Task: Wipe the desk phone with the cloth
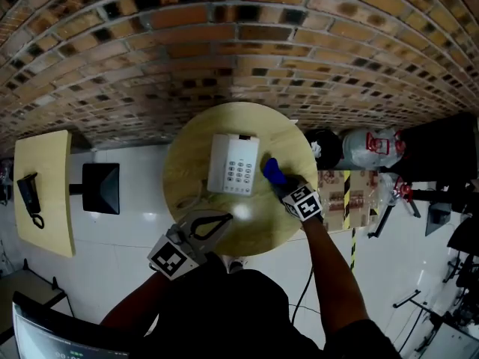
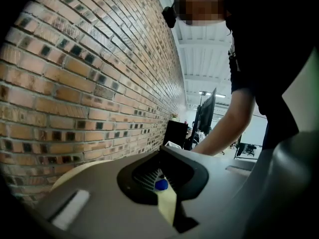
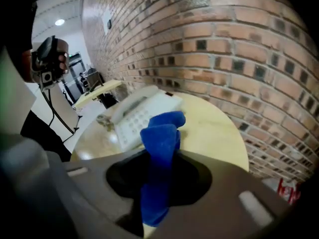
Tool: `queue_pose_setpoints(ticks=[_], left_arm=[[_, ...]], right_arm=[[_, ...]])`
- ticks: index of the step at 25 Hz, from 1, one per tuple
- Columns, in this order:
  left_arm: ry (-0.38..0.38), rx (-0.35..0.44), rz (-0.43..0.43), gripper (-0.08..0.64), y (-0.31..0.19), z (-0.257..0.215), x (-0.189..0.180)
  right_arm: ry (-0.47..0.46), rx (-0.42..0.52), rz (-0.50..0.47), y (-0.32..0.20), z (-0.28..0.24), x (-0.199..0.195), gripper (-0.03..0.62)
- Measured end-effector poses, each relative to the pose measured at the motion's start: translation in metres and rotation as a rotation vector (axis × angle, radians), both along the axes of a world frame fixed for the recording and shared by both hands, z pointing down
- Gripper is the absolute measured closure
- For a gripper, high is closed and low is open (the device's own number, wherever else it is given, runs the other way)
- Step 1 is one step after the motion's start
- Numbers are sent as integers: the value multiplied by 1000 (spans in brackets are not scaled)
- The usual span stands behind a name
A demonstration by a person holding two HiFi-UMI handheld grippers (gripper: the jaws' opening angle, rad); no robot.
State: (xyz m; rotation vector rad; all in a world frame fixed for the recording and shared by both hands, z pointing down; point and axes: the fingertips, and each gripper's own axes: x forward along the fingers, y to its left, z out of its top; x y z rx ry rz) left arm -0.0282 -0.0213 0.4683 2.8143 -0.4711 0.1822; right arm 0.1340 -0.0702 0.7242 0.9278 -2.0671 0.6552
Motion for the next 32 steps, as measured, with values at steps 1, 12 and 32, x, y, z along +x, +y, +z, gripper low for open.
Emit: queue_pose_setpoints(ticks=[1, 12, 32], left_arm=[[-6, 2, 7, 558, 2, 2, 2], [-28, -11, 25, 558, 4, 9, 6], [2, 91, -25, 558, 30, -37, 22]], right_arm=[[29, -28, 19, 2, 11, 14, 497], [68, -79, 107, 4, 57, 30, 460], [-33, 464, 174, 37, -153, 25, 356]])
